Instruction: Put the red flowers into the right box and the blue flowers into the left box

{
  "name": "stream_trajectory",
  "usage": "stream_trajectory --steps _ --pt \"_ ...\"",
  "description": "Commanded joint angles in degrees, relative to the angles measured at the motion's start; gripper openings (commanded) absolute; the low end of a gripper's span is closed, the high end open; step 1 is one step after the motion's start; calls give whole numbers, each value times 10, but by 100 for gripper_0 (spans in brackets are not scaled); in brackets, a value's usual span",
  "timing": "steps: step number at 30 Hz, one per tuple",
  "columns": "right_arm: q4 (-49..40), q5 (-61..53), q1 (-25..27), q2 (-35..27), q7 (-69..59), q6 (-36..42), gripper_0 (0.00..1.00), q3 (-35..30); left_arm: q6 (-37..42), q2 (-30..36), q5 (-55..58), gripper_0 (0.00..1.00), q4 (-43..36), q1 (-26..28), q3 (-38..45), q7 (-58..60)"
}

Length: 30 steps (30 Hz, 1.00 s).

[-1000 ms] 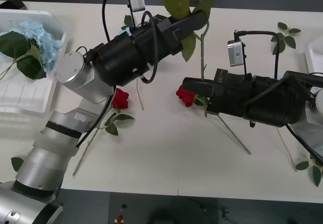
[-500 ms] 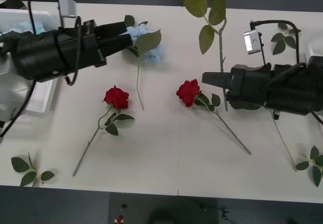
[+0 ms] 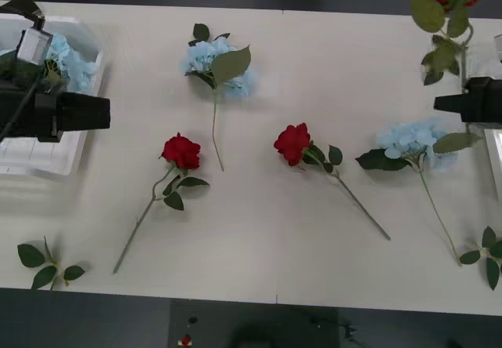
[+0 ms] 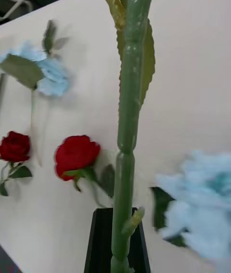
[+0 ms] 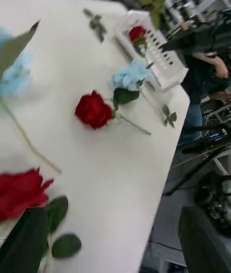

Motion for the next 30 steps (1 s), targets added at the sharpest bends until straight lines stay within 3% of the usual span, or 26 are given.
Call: stream_trajectory --steps 1,7,12,14,16,23,30 --pt "61 29 -8 -44 -16 0 0 -4 3 27 -71 78 -77 -7 1 102" --pt "141 78 -12 -71 -16 0 0 -4 -10 27 -207 78 -184 -7 -33 238" --pt "194 125 -22 -75 -10 0 0 -3 -78 27 -308 78 -226 4 -113 291" --pt "209 139 -23 -76 -9 0 0 -4 -124 27 -343 84 -227 12 -154 293" --pt "223 155 -23 -77 -8 -1 0 -3 -185 27 -393 99 -226 22 -203 295" --pt "246 216 -23 -87 -3 -1 0 -4 -324 24 -506 100 -180 36 -322 298" --pt "247 246 -23 -93 3 -1 0 -4 -363 23 -555 100 -175 66 -348 294"
